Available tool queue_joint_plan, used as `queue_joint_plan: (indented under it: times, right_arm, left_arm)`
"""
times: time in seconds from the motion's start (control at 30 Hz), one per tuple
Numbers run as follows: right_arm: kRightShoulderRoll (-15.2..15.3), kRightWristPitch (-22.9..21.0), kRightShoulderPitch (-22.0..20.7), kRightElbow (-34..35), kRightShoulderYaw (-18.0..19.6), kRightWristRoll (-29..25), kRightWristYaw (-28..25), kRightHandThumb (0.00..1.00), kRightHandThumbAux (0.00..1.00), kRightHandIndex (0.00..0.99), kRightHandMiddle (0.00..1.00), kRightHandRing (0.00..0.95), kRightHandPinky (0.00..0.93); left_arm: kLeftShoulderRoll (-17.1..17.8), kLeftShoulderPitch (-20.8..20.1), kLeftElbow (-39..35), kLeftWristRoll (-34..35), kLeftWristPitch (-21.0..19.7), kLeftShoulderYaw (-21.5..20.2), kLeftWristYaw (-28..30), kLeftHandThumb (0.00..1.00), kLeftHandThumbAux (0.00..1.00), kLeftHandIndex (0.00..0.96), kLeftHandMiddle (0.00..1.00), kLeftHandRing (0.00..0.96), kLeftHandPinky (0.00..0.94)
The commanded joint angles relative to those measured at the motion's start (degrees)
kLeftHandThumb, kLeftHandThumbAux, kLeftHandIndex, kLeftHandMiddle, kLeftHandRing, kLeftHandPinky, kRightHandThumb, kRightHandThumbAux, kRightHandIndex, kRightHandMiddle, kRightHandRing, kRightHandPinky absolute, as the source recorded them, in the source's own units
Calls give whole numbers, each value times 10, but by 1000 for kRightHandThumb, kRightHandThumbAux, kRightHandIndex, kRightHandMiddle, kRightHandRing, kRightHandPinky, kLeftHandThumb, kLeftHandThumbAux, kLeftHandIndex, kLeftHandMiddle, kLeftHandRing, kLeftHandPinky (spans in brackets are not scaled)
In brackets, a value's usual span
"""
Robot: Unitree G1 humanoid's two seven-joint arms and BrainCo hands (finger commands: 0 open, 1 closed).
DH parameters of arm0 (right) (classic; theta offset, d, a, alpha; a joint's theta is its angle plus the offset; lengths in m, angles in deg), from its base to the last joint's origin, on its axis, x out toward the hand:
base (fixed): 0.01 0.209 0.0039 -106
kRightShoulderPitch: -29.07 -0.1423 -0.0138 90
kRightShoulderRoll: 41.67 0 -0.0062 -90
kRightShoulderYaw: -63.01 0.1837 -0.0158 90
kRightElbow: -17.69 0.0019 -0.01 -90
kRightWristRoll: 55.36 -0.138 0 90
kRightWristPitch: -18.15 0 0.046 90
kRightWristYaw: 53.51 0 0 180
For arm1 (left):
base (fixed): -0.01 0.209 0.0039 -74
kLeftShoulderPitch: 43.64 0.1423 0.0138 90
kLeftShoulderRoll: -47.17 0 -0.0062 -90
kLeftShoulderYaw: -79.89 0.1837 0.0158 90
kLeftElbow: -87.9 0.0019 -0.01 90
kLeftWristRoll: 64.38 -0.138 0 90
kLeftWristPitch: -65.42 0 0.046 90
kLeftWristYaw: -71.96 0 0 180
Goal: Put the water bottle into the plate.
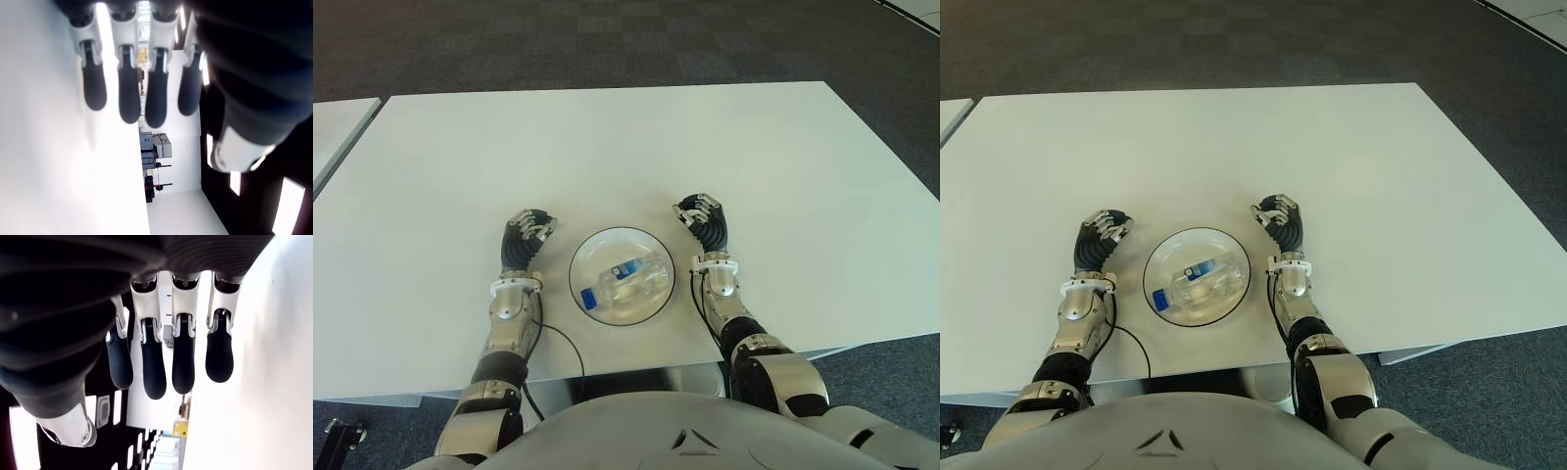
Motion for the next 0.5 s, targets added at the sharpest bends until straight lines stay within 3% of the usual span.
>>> queue_joint_plan:
  times: [0.03,0.5]
  right_arm:
    - [11,-58,56,-34,9,-10,-7,701,732,434,699,713,708]
    - [13,-78,59,-25,15,-16,-23,702,731,434,691,703,692]
  left_arm:
    - [-11,32,25,4,-32,-3,-3,709,717,428,452,426,424]
    - [-10,36,17,1,-39,-3,-7,709,717,428,449,417,414]
